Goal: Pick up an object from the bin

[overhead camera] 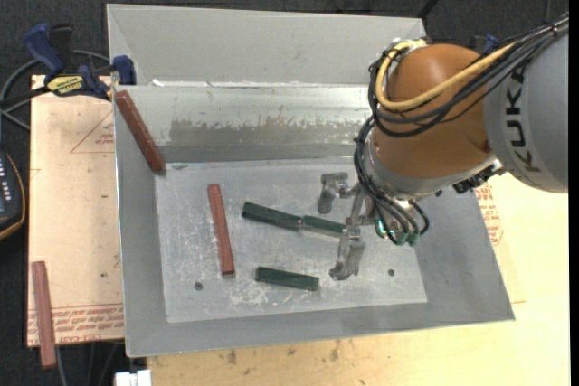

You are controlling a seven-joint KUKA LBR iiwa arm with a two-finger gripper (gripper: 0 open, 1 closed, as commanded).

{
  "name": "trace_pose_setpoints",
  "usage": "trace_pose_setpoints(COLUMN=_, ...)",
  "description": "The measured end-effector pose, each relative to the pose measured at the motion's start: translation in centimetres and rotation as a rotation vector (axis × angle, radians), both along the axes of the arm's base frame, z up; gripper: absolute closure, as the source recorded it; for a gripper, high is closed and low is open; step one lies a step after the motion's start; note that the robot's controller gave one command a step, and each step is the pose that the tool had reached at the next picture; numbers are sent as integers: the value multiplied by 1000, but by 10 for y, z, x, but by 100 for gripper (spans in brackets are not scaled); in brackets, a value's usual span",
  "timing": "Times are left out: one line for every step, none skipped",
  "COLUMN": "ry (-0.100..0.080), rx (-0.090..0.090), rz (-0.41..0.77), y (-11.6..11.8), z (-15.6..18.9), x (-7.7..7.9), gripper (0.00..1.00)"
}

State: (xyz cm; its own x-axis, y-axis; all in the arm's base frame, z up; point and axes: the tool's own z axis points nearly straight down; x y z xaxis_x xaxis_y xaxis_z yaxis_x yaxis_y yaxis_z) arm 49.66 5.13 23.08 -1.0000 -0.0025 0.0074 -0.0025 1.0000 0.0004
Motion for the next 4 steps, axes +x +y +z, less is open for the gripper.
trace_pose_setpoints(ry=-2, rx=1, rz=52, y=34, z=-101, x=31, gripper=0)
trace_pose_setpoints(ry=-10, rx=2, rz=23, y=54, z=-163, x=-10, gripper=0)
trace_pose_setpoints(ry=-8, rx=1, rz=20, y=53, z=-160, x=-9, gripper=100)
trace_pose_setpoints(ry=-18, rx=2, rz=5, y=47, z=-19, x=38, gripper=100)
